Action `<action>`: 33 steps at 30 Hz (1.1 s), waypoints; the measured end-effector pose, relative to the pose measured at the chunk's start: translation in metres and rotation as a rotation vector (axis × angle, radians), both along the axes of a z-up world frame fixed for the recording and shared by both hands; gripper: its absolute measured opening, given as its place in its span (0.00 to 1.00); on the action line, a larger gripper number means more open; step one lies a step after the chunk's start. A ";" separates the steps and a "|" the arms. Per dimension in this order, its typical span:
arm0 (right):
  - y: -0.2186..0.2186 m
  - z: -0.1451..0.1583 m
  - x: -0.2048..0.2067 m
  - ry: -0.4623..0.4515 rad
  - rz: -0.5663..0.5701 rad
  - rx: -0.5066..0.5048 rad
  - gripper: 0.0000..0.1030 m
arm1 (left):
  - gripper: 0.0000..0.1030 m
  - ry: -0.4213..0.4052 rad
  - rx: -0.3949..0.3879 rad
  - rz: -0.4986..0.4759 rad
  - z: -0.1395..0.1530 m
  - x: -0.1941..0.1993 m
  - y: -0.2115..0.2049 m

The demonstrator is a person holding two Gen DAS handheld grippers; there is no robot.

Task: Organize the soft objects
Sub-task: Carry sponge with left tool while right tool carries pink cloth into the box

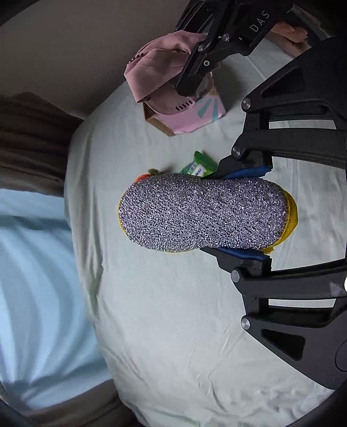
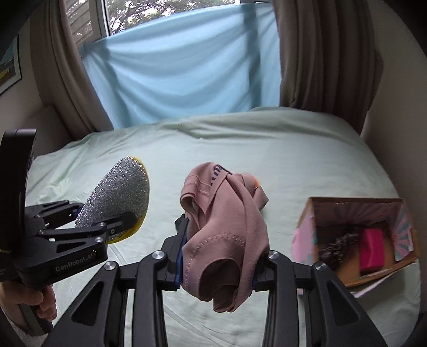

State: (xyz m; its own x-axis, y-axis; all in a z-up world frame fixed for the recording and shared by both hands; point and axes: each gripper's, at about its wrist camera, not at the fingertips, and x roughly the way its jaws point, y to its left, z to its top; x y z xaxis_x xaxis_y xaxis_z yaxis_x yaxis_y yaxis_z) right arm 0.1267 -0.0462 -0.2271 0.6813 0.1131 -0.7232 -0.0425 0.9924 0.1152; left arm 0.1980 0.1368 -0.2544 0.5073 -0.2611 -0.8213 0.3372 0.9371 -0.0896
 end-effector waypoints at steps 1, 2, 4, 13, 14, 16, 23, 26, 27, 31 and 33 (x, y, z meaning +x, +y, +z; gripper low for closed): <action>-0.007 0.008 -0.003 -0.005 -0.007 0.002 0.32 | 0.36 0.006 -0.017 0.013 0.009 -0.003 -0.007; -0.015 0.018 -0.007 -0.012 -0.014 0.001 0.32 | 0.36 0.009 -0.034 0.023 0.017 -0.007 -0.014; -0.034 0.035 -0.015 -0.022 -0.024 -0.004 0.32 | 0.36 0.002 -0.046 0.042 0.035 -0.015 -0.033; -0.142 0.073 -0.025 0.021 -0.080 -0.004 0.32 | 0.36 0.008 -0.100 0.077 0.075 -0.036 -0.142; -0.156 0.073 -0.026 0.032 -0.087 -0.001 0.32 | 0.36 0.012 -0.102 0.077 0.074 -0.037 -0.156; -0.185 0.072 -0.028 0.054 -0.102 0.007 0.32 | 0.36 0.024 -0.105 0.077 0.071 -0.035 -0.183; -0.265 0.053 -0.015 0.135 -0.109 -0.011 0.32 | 0.36 0.122 -0.137 0.101 0.043 -0.026 -0.265; -0.290 0.038 -0.005 0.183 -0.123 -0.005 0.32 | 0.36 0.206 -0.153 0.127 0.020 -0.015 -0.289; -0.300 0.034 -0.003 0.200 -0.128 0.001 0.32 | 0.36 0.228 -0.149 0.133 0.012 -0.012 -0.294; -0.324 0.008 0.016 0.273 -0.152 0.020 0.32 | 0.36 0.299 -0.109 0.138 -0.018 0.005 -0.316; -0.337 -0.005 0.027 0.314 -0.168 0.039 0.32 | 0.36 0.331 -0.087 0.136 -0.033 0.012 -0.327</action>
State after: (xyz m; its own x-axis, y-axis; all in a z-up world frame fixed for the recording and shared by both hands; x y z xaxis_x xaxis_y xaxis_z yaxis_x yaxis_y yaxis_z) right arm 0.1535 -0.3832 -0.2325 0.4383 0.0503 -0.8974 0.1642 0.9771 0.1350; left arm 0.2101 -0.1905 -0.2874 0.2522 -0.2859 -0.9245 0.1497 0.9554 -0.2546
